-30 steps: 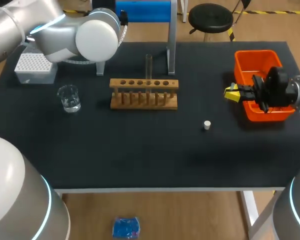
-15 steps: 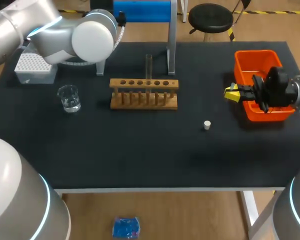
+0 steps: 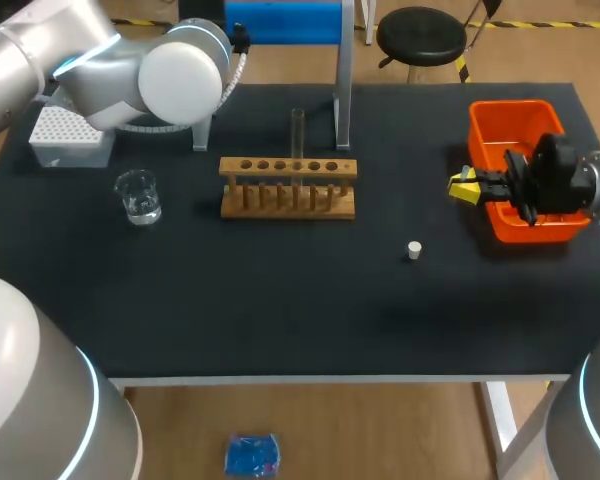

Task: Invert the test tube, pick up the pipette, mount the tip to pipette, aspirate from beaker and dispense into the tube, eject the tip, return the pipette, and cap with the stopper.

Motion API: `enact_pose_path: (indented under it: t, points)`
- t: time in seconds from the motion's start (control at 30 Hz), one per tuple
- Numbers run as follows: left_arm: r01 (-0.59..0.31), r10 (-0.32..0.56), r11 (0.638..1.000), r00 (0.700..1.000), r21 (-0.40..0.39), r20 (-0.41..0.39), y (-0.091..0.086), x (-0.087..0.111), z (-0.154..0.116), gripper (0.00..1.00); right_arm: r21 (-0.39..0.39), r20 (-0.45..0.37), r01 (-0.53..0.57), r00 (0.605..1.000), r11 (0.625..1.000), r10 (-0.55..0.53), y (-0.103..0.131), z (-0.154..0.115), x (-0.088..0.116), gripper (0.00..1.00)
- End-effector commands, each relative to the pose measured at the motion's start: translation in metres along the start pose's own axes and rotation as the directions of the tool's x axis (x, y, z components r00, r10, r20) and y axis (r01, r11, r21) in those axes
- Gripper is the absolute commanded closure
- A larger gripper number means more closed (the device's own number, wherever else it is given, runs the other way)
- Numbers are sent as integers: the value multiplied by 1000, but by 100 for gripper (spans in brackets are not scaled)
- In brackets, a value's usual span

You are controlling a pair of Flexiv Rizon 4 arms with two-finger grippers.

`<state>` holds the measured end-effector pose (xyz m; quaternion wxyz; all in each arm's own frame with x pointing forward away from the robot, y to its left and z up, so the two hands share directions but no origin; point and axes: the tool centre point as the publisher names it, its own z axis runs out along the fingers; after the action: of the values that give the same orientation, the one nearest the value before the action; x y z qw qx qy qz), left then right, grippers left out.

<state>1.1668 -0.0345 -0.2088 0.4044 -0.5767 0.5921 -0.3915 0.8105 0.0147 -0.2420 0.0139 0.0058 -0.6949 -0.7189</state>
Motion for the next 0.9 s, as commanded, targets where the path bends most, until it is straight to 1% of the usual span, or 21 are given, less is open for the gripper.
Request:
enact_pose_path:
  t: [0.03, 0.1, 0.23, 0.27, 0.33, 0.4, 0.47, 0.5, 0.6, 0.77, 0.83, 0.9]
  points:
    - [-1, 1, 1000, 1000, -6, -3, -1, 1, 2, 57, -1, -2, 1, 1000, 1000, -1, 0, -1, 0, 100]
    - [-2, 2, 1000, 1000, -7, -4, -1, 1, 3, 56, -1, -2, 1, 1000, 1000, -1, 0, -1, 0, 100]
    - [-3, 3, 1000, 1000, -8, -3, -1, 1, 3, 50, -1, -2, 1, 1000, 1000, -1, 0, -1, 0, 100]
    - [-3, 3, 1000, 1000, -8, -3, -1, 1, 3, 50, -1, -2, 1, 1000, 1000, -1, 0, -1, 0, 100]
    - [-2, 2, 1000, 1000, -9, -1, -1, 0, 4, 46, -1, -2, 1, 1000, 1000, -1, 0, -1, 0, 100]
    - [-1, 1, 1000, 1000, -9, 0, 0, 0, 4, 48, -1, -2, 1, 1000, 1000, -1, 0, -1, 0, 100]
    - [2, -2, 1000, 1000, -9, 1, 0, -1, 4, 46, -1, -2, 1, 1000, 1000, -1, 0, -1, 0, 100]
    - [4, -4, 1000, 1000, -9, 1, 1, -2, 4, 46, -1, -2, 1, 1000, 1000, -1, 0, -1, 0, 100]
    - [7, -7, 1000, 1000, -9, 3, 2, -2, 5, 50, -1, -2, 1, 1000, 1000, -1, 0, -1, 0, 100]
    - [8, -8, 1000, 1000, -8, 1, 2, -3, 6, 48, -1, -2, 1, 1000, 1000, -1, 0, -1, 0, 100]
    - [8, -8, 1000, 1000, -8, 1, 2, -3, 6, 51, -1, -2, 1, 1000, 1000, -1, 0, -1, 0, 100]
    - [8, -8, 1000, 1000, -7, 0, 2, -3, 7, 51, -1, -2, 1, 1000, 1000, -1, 0, -1, 0, 100]
